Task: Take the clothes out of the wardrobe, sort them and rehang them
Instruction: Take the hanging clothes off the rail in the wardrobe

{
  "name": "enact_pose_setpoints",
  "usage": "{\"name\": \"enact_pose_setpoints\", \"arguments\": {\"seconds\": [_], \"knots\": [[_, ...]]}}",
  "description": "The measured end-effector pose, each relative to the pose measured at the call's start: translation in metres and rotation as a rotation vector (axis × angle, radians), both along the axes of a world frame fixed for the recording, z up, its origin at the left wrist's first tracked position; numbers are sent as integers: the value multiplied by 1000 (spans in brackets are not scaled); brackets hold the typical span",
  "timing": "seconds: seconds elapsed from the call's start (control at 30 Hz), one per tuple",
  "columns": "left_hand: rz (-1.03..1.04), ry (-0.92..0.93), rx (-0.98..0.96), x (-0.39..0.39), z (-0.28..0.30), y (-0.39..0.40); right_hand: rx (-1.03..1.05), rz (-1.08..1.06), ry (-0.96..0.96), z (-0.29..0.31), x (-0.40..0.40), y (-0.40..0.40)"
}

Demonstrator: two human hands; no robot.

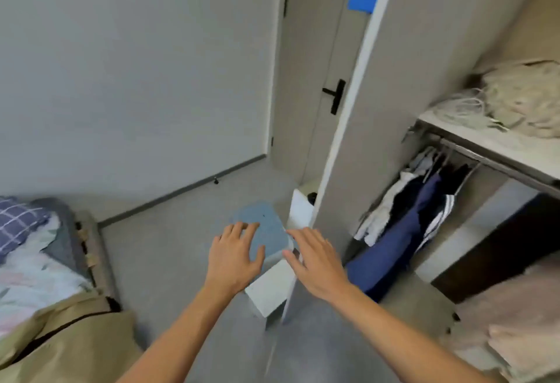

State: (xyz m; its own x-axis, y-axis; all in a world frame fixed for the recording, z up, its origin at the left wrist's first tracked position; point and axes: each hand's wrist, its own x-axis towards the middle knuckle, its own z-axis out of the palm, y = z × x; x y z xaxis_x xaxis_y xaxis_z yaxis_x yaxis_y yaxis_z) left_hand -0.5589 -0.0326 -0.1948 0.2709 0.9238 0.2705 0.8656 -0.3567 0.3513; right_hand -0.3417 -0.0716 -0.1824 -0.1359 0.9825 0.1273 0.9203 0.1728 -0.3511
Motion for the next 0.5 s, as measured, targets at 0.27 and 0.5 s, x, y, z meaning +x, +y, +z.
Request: {"name": "enact_pose_setpoints", "arguments": {"seconds": [0.27,0.5], "knots": [[-493,42,36,197,17,2,45,-513,37,4,168,-84],[-639,85,-15,320,8,-10,62,-778,86,-3,270,-161]]}}
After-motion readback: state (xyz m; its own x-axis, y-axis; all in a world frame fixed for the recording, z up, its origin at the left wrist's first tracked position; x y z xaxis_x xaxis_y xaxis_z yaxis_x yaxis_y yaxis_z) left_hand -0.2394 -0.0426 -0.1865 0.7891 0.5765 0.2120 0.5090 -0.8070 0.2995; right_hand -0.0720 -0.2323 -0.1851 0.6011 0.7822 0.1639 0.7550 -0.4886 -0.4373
